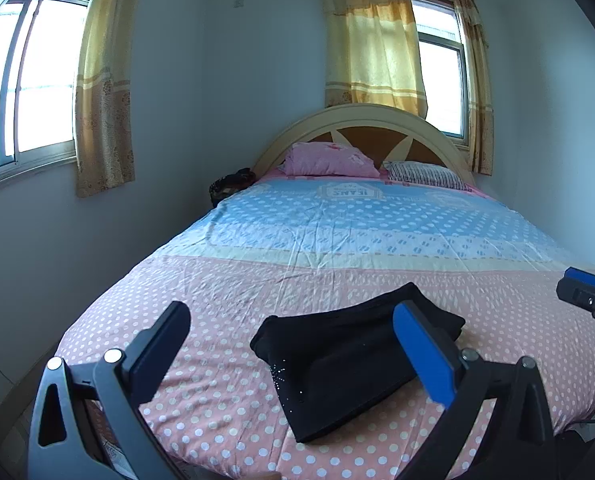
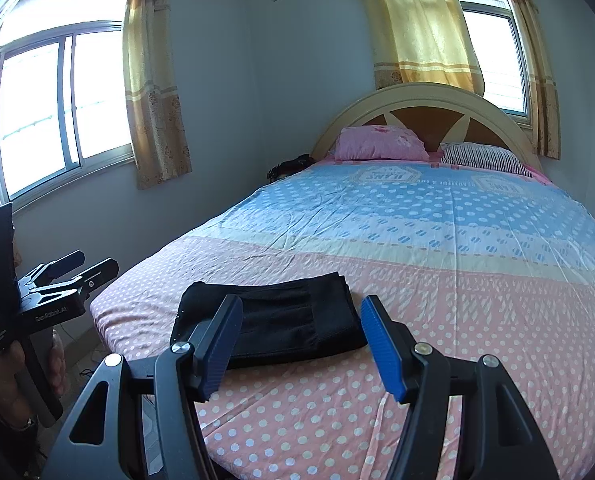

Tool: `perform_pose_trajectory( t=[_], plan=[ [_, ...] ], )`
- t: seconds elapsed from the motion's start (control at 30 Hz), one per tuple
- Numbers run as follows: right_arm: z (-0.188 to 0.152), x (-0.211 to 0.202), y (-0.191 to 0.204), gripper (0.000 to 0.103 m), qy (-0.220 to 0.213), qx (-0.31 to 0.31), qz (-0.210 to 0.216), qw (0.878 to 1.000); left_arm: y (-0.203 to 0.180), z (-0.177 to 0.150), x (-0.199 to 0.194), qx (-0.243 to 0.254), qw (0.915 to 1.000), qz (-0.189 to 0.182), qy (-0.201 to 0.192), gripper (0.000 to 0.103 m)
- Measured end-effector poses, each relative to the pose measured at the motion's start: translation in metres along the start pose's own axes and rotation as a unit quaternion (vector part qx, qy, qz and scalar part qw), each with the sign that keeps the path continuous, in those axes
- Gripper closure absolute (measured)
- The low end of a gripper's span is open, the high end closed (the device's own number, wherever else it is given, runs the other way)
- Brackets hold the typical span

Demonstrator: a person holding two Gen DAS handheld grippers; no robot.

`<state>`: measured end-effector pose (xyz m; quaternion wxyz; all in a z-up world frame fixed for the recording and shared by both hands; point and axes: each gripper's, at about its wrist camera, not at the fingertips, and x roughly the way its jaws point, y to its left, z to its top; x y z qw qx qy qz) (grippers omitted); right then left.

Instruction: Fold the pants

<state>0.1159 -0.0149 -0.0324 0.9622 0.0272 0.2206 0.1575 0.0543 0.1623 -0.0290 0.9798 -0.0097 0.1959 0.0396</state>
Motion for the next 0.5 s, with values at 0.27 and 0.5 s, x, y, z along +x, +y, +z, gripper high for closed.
perform_pose_trajectory(
  t=[0.27, 0.5],
  plan=[
    [-0.0033, 0.0016, 0.0000, 0.040, 0.008, -0.001, 0.003, 1.000, -0.0010, -0.0022, 0.0030, 0.003, 1.0000, 0.009, 0.003, 0.000],
    [-0.0057, 0.0019, -0.0036, 0.040, 0.009, 0.002, 0.001, 1.000, -0.0036, -0.0089, 0.0089, 0.012, 0.9998, 0.016, 0.008, 0.000]
  ],
)
